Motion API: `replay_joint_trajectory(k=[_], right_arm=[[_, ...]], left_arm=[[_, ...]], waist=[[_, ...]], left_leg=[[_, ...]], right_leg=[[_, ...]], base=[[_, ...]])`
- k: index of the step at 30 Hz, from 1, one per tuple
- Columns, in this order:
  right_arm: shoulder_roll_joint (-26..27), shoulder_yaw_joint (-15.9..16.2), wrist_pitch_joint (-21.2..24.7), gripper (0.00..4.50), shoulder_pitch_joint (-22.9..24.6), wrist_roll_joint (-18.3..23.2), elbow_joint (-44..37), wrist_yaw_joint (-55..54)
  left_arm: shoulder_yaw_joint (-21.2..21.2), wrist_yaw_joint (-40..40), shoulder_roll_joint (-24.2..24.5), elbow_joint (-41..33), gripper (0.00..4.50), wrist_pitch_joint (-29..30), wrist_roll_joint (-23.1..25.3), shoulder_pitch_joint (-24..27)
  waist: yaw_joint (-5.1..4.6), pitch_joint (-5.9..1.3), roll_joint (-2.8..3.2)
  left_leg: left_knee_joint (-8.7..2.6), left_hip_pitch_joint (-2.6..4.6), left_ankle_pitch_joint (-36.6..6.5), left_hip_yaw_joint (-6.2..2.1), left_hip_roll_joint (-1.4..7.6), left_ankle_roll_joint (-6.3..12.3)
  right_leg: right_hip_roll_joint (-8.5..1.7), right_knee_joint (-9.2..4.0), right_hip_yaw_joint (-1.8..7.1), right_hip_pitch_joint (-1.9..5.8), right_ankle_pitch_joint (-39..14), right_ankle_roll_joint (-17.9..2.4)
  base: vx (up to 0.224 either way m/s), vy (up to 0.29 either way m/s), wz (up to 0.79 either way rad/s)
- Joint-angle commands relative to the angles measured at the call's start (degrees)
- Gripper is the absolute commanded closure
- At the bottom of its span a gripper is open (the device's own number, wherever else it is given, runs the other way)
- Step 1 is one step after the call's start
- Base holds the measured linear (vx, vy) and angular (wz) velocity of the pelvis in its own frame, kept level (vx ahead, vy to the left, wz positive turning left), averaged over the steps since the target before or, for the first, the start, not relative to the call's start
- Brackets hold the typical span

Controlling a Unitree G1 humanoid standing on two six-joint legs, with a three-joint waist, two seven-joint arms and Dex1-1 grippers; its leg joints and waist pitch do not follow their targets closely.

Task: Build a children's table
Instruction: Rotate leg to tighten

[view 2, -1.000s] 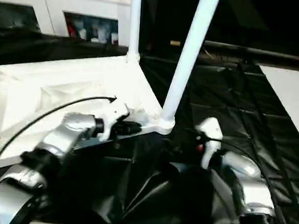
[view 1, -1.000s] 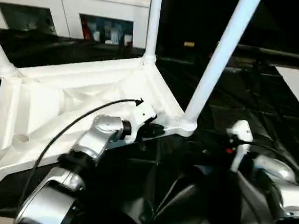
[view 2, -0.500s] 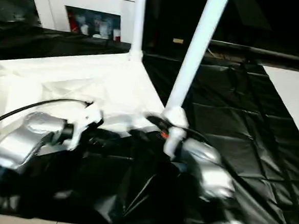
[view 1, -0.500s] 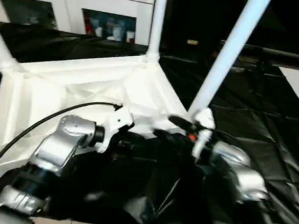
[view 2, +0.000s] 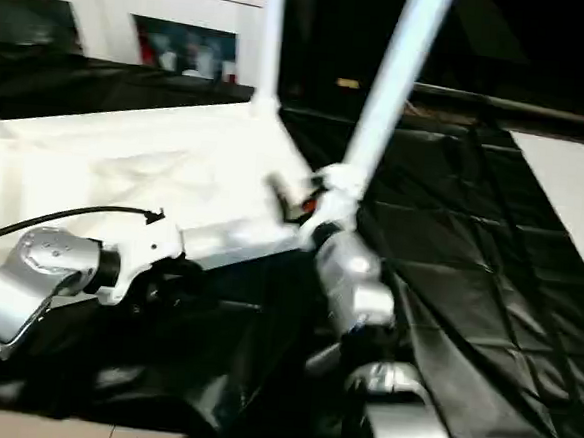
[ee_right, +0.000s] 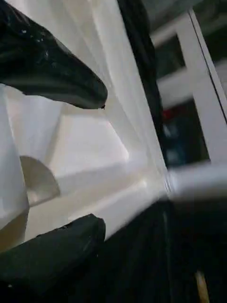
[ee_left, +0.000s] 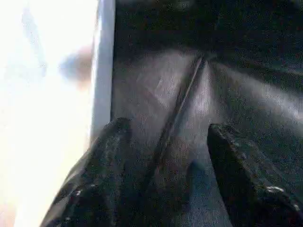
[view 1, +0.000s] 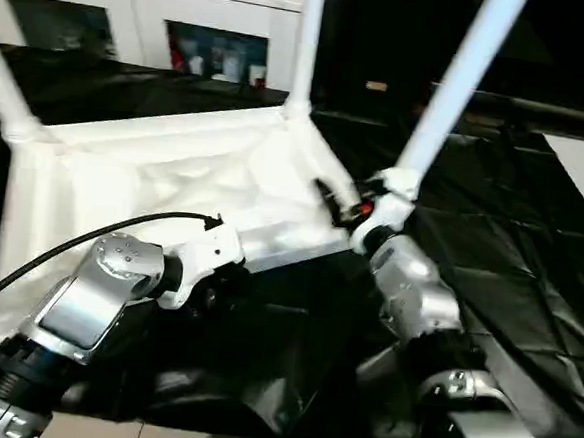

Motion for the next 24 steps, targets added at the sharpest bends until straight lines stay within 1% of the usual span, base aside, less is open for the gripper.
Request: replay_joint_trajectory(k=[1, 2, 5, 7, 8, 9, 11, 12, 13, 14, 16, 17, 18, 19, 21, 22, 23, 24], right_arm=[[-3.5, -5.0, -2.4, 0.51, -0.2, 0.5, 2.4, -4.1], [-4.5, -6.1, -3.2, 0.51, -0.5, 0.4, 3.5, -5.5], [-5.5, -7.0, -4.3, 0.51, -1.0, 0.1, 4.9, -6.9], [-6.8, -8.3, -5.3, 0.51, -1.5, 0.1, 6.5, -8.1], [-7.2, -8.4, -5.8, 0.51, -1.7, 0.0, 7.0, -8.4], [-7.3, -8.5, -5.8, 0.51, -1.7, 0.0, 7.1, -8.5], [-8.6, -9.0, -7.3, 0.51, -2.2, -0.3, 9.1, -10.2], [-8.9, -9.2, -7.5, 0.51, -2.2, -0.3, 9.4, -10.6], [-9.4, -9.4, -8.1, 0.51, -2.4, -0.4, 10.2, -11.3], [-9.7, -9.6, -8.4, 0.51, -2.4, -0.5, 10.7, -11.7], [-10.4, -9.9, -8.7, 0.51, -2.4, -0.5, 11.2, -11.8], [-10.8, -10.0, -9.0, 0.51, -2.4, -0.6, 11.5, -11.6], [-10.8, -10.0, -9.0, 0.51, -2.4, -0.6, 11.5, -11.6], [-11.2, -9.9, -9.3, 0.51, -2.4, -1.1, 11.9, -11.3], [-11.6, -9.8, -9.5, 0.51, -2.3, -1.4, 12.1, -11.1], [-11.6, -9.8, -9.5, 0.51, -2.3, -1.4, 12.1, -11.0], [-11.8, -9.3, -9.2, 0.51, -2.2, -1.3, 12.1, -8.8], [-11.9, -9.2, -9.1, 0.51, -2.2, -1.3, 12.1, -8.2]], left_arm=[[-0.1, 1.8, 1.1, 1.6, 1.26, -0.2, 2.2, 0.3], [-0.2, 2.2, 1.3, 2.2, 1.26, -0.5, 2.6, 0.2], [-0.4, 2.5, 1.6, 2.6, 0.96, -0.8, 2.8, 0.1], [-0.6, 2.6, 2.1, 2.8, 0.82, -0.8, 2.6, 0.1], [-0.6, 2.7, 2.2, 2.9, 0.71, -0.8, 2.6, 0.1], [-0.6, 2.7, 2.2, 2.9, 0.71, -0.8, 2.6, 0.1], [-0.6, 3.2, 2.4, 3.0, 0.54, -0.9, 2.8, 0.0], [-0.6, 3.3, 2.4, 3.1, 0.54, -1.0, 2.9, 0.0], [-0.5, 3.4, 2.4, 3.3, 0.34, -1.2, 2.8, 0.0], [-0.5, 3.4, 2.4, 3.4, 0.26, -1.3, 2.8, 0.0], [-0.3, 3.4, 2.3, 3.7, 0.16, -1.8, 2.6, 0.0], [0.3, 3.6, 2.2, 4.2, 0.04, -2.9, 2.3, 0.0], [0.3, 3.6, 2.2, 4.2, 0.04, -2.9, 2.3, 0.0], [1.5, 2.7, 2.1, 4.6, 0.04, -5.4, 0.5, 0.1], [3.1, 0.8, 2.1, 4.7, 0.04, -8.7, -2.4, 0.6], [3.6, 0.2, 2.1, 4.5, 0.04, -9.5, -3.2, 0.8], [6.7, -1.5, 1.6, 3.9, 0.04, -10.8, -6.9, 1.4], [7.4, -1.8, 1.5, 3.8, 0.04, -10.9, -7.8, 1.5]], waist=[[-0.42, -3.59, 1.22], [-0.39, -3.63, 1.34], [-0.19, -3.67, 1.21], [-0.06, -3.63, 1.10], [0.01, -3.63, 1.10], [0.13, -3.71, 1.08], [0.22, -3.74, 1.08], [0.24, -3.76, 1.09], [0.24, -3.84, 1.11], [0.25, -3.89, 1.05], [0.19, -3.97, 0.98], [0.17, -3.98, 0.92], [0.17, -3.99, 0.88], [0.20, -3.96, 1.04], [0.08, -3.95, 0.92], [-0.02, -3.99, 0.88], [-0.02, -3.96, 0.91], [-0.13, -3.98, 0.85]], left_leg=[[-3.61, 1.16, -6.6, 0.96, 0.44, -0.69], [-3.60, 1.03, -6.8, 0.88, 0.40, -0.87], [-3.54, 1.04, -7.4, 0.90, 0.36, -1.13], [-3.58, 0.94, -8.7, 0.87, 0.31, -1.28], [-3.58, 0.90, -8.8, 0.85, 0.26, -1.32], [-3.52, 1.02, -9.1, 0.89, 0.29, -1.28], [-3.49, 0.96, -8.4, 0.87, 0.30, -1.21], [-3.49, 0.83, -7.9, 0.84, 0.27, -1.32], [-3.40, 0.68, -7.4, 0.84, 0.19, -1.26], [-3.37, 0.60, -6.9, 0.81, 0.17, -1.25], [-3.24, 0.36, -5.8, 0.82, -0.02, -0.83], [-3.22, 0.29, -5.7, 0.82, -0.05, -0.73], [-3.20, 0.30, -5.8, 0.82, -0.03, -0.54], [-3.20, 0.26, -6.0, 0.75, -0.05, -0.46], [-3.21, 0.23, -6.4, 0.75, -0.06, -0.47], [-3.21, 0.24, -6.6, 0.78, -0.03, -0.53], [-3.21, 0.25, -6.6, 0.74, -0.03, -0.43], [-3.16, 0.19, -6.7, 0.82, -0.10, -0.37]], right_leg=[[-2.16, -3.21, 1.78, 2.83, 0.8, -11.6], [-2.18, -3.17, 1.73, 2.87, 0.4, -11.5], [-2.14, -3.25, 1.71, 2.86, -0.2, -11.2], [-2.13, -3.37, 1.71, 2.83, -1.9, -10.7], [-2.10, -3.38, 1.70, 2.85, -2.4, -10.5], [-2.13, -3.41, 1.69, 2.74, -2.8, -10.4], [-2.06, -3.29, 1.65, 2.73, -2.1, -10.5], [-2.05, -3.20, 1.58, 2.81, -1.5, -10.5], [-2.04, -3.10, 1.60, 2.97, -0.7, -10.5], [-2.05, -3.02, 1.58, 3.07, -0.1, -10.4], [-1.97, -2.91, 1.55, 3.30, 1.6, -10.4], [-1.98, -2.90, 1.56, 3.38, 1.7, -10.4], [-1.99, -2.92, 1.55, 3.39, 1.7, -10.5], [-2.04, -2.96, 1.52, 3.40, 1.3, -10.6], [-2.01, -3.02, 1.47, 3.38, 0.8, -10.9], [-1.98, -2.97, 1.47, 3.39, 0.8, -11.1], [-2.00, -2.98, 1.45, 3.35, 0.7, -11.2], [-2.00, -2.94, 1.48, 3.40, 0.9, -11.4]], base=[[0.000, 0.000, 0.00], [0.000, 0.000, 0.00], [0.000, 0.000, 0.00], [0.000, 0.000, 0.00], [0.000, 0.000, 0.00], [0.000, 0.000, 0.00], [0.000, 0.000, 0.00], [0.000, 0.000, 0.00], [0.000, 0.000, 0.00], [0.000, 0.000, 0.00], [0.000, 0.000, 0.00], [0.000, 0.000, 0.00], [0.000, 0.000, 0.00], [0.000, 0.000, 0.00], [0.000, 0.000, 0.00], [0.000, 0.000, 0.00], [0.000, 0.000, 0.00], [0.000, 0.000, 0.00]])
